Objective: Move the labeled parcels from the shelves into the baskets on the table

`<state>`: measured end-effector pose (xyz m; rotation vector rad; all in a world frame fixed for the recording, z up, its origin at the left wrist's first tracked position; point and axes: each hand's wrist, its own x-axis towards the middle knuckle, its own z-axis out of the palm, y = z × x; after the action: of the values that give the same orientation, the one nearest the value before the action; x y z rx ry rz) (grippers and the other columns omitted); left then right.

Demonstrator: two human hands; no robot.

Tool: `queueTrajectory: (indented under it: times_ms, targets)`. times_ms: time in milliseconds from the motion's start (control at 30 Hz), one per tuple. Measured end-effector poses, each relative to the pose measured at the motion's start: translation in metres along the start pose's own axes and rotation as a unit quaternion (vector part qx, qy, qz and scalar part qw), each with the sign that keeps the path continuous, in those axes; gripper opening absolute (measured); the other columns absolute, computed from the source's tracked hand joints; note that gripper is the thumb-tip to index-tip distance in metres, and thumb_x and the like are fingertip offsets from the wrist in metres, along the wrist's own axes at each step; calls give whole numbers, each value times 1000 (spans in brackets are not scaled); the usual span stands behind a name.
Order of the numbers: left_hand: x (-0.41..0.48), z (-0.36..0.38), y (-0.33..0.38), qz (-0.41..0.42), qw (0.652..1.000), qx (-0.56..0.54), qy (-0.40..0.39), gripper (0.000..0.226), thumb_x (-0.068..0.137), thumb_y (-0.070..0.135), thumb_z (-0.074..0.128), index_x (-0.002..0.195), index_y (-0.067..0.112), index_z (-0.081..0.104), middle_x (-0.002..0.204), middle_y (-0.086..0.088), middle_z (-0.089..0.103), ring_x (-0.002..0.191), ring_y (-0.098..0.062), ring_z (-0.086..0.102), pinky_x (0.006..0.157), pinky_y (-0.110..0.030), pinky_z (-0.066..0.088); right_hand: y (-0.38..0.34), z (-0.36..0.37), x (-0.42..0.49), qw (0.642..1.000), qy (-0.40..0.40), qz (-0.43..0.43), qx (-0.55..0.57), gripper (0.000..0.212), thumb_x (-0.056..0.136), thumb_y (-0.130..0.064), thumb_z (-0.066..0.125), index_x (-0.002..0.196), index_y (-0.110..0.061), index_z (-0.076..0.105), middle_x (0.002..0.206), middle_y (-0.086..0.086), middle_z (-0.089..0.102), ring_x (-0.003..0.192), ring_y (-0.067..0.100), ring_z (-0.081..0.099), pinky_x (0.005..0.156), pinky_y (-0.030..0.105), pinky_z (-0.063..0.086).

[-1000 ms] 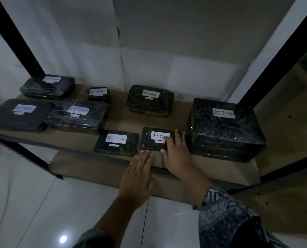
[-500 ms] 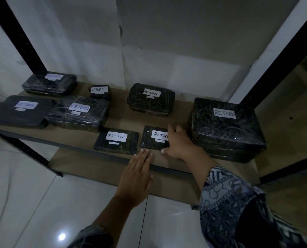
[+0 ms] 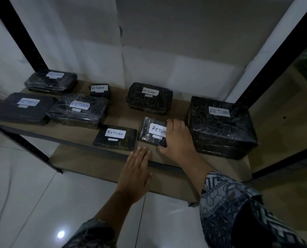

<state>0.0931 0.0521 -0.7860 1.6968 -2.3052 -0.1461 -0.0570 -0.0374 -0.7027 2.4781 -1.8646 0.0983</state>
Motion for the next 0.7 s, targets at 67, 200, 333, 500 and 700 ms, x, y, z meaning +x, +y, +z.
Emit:
queueTrajectory:
  times_ms: [67, 200, 333, 500, 700]
  targets:
    - [-5, -6, 3, -1, 1000, 2, -9, 61, 84, 37, 37, 136, 6, 37, 140, -15, 45, 133, -28, 38, 107, -48, 29, -1, -11, -6, 999, 28, 7, 14, 90, 74, -49, 69, 139, -3, 26, 134, 14, 37, 120, 28, 37, 103, 36, 32]
    - [-14, -28, 10, -18, 999, 0, -27, 61, 83, 37, 37, 135, 6, 41, 138, -14, 48, 130, -28, 41, 105, -49, 31, -3, -41, -18, 997, 47, 3, 61, 92, 72, -50, 71, 139, -2, 30, 133, 15, 41, 121, 30, 39, 104, 38, 34]
    - [-19, -63, 22, -34, 999, -34, -23, 57, 84, 35, 41, 133, 6, 43, 135, -15, 51, 128, -29, 45, 101, -47, 40, 0, -82, -42, 995, 28, 14, 93, 95, 72, -54, 69, 141, -3, 28, 136, 13, 39, 124, 29, 37, 107, 38, 32]
    - [-25, -120, 46, -16, 998, -54, -18, 58, 77, 19, 68, 130, 3, 49, 132, -16, 53, 126, -31, 47, 104, -45, 37, 14, -132, -91, 994, 18, 46, 97, 96, 69, -57, 70, 140, -3, 34, 134, 12, 44, 123, 29, 41, 106, 37, 32]
    - [-21, -188, 94, 51, 997, -41, -33, 55, 81, 33, 49, 127, 4, 52, 130, -15, 55, 124, -31, 49, 102, -48, 40, 42, -188, -164, 991, 37, 104, 74, 93, 55, -57, 78, 125, -1, 51, 114, 12, 60, 103, 30, 58, 90, 41, 48]
